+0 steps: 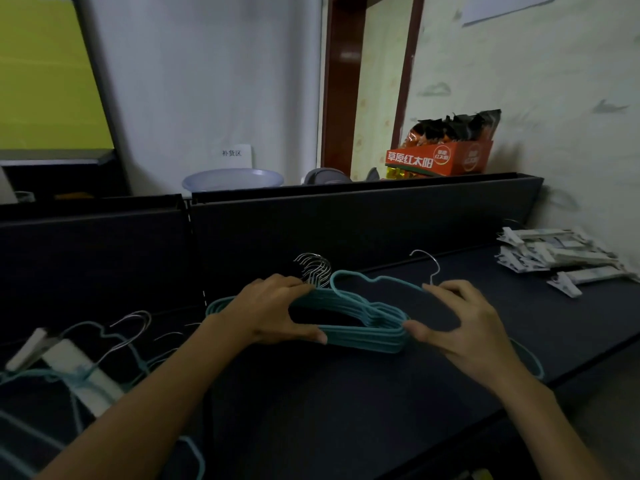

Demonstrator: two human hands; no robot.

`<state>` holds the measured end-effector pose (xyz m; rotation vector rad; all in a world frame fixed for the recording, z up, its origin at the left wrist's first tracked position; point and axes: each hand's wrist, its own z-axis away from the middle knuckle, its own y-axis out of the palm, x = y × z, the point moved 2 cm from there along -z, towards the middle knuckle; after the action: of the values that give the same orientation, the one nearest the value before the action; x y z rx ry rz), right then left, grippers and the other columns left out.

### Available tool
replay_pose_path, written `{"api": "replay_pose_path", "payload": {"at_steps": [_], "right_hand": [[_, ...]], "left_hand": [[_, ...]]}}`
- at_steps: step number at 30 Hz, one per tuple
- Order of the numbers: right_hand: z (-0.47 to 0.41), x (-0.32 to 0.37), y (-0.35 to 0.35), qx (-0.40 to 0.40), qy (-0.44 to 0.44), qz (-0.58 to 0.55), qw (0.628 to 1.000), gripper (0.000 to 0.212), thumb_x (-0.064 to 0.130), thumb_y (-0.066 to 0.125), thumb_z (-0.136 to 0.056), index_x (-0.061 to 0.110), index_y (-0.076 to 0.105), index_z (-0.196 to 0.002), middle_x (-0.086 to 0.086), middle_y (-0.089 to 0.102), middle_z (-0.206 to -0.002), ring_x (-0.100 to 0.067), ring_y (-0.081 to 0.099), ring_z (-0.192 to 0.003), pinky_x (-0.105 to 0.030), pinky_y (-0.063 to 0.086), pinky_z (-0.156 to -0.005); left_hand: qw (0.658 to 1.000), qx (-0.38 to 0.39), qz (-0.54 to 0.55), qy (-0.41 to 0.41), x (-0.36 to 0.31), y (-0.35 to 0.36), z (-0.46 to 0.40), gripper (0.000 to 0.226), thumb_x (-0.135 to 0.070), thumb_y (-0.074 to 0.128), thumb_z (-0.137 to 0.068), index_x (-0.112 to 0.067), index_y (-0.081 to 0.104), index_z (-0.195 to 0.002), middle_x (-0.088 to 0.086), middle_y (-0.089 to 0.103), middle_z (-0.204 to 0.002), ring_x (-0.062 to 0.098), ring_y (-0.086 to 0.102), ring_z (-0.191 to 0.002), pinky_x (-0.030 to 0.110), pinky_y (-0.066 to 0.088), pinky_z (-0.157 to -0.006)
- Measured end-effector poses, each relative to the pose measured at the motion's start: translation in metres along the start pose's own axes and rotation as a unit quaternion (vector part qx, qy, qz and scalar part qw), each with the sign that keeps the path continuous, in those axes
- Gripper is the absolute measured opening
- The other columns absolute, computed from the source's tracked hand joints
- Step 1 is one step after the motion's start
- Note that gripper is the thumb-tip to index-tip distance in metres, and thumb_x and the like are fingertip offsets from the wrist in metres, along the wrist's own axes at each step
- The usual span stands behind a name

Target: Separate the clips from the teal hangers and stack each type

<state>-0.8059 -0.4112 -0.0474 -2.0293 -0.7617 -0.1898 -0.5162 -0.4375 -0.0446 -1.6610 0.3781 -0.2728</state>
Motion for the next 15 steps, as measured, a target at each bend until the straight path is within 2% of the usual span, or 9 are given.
{"api": "replay_pose_path", "payload": {"at_steps": [10, 13, 15], "right_hand": [[-0.008, 0.017, 0.008, 0.020, 0.014, 0.008, 1.000, 0.095, 0.087, 0.047, -0.060, 0.021, 0.056, -0.127, 0.015, 0.043, -0.112, -0.006, 0.043, -0.107, -0.030, 0.043, -0.085], [-0.010, 0.026, 0.013, 0.034, 0.023, 0.033, 0.999, 0.093, 0.084, 0.049, -0.061, 0.022, 0.053, -0.130, 0.015, 0.041, -0.114, -0.008, 0.041, -0.110, -0.033, 0.043, -0.088], [-0.012, 0.033, 0.017, 0.045, 0.025, 0.057, 0.997, 0.100, 0.091, 0.041, -0.059, 0.024, 0.051, -0.132, 0.015, 0.039, -0.114, -0.009, 0.040, -0.110, -0.036, 0.045, -0.090]], "left_hand": [[0.999, -0.009, 0.048, 0.015, 0.009, 0.005, -0.008, 0.088, -0.084, 0.051, -0.061, -0.034, 0.043, -0.133, -0.014, 0.048, -0.131, 0.008, 0.041, -0.117, 0.034, 0.039, -0.098], [0.999, -0.001, 0.038, 0.018, 0.014, 0.004, -0.004, 0.095, -0.086, 0.049, -0.060, -0.034, 0.037, -0.138, -0.011, 0.042, -0.138, 0.011, 0.039, -0.121, 0.034, 0.032, -0.103], [0.999, 0.001, 0.041, -0.001, 0.024, 0.002, 0.002, 0.106, -0.089, 0.045, -0.055, -0.033, 0.028, -0.143, -0.009, 0.036, -0.144, 0.012, 0.035, -0.127, 0.036, 0.029, -0.107]]}}
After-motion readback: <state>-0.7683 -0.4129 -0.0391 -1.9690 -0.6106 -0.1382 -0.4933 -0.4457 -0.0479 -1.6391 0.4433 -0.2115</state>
